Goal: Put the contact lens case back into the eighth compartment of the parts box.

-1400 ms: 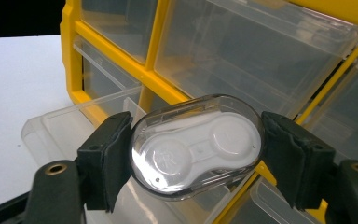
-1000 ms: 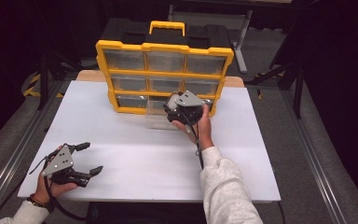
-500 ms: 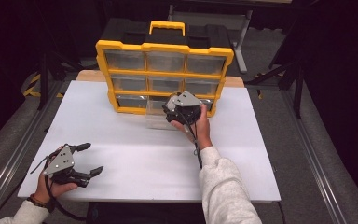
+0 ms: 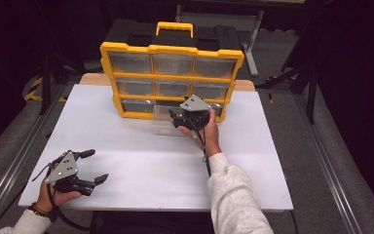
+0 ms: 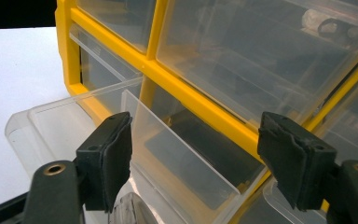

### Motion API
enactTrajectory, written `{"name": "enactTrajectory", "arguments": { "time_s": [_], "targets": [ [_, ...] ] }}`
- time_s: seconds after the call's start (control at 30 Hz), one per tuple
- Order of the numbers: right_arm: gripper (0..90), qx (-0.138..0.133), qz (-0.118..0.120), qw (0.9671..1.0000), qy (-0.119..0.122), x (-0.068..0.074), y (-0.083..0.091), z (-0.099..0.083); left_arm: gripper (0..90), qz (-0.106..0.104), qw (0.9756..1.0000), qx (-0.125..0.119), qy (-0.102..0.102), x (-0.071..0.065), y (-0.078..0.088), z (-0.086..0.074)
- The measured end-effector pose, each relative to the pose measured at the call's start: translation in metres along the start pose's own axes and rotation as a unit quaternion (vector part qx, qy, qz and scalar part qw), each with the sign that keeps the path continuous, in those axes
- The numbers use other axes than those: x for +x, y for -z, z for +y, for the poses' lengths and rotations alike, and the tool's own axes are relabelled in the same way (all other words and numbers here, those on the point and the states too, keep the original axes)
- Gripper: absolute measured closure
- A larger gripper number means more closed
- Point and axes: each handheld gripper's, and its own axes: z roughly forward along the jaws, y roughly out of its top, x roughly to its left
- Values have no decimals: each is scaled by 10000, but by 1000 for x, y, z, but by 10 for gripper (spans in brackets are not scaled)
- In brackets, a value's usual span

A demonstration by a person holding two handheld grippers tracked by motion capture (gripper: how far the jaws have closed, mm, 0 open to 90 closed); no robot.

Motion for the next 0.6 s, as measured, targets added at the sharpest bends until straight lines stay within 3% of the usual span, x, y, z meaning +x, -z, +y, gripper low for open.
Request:
{"name": "enactTrajectory", "arguments": {
  "time_s": [0.6],
  "targets": [
    [274,-70,35,10000,43,-1,11,6,89,-13,10000,-13,-7,0,1,0]
  ]
}}
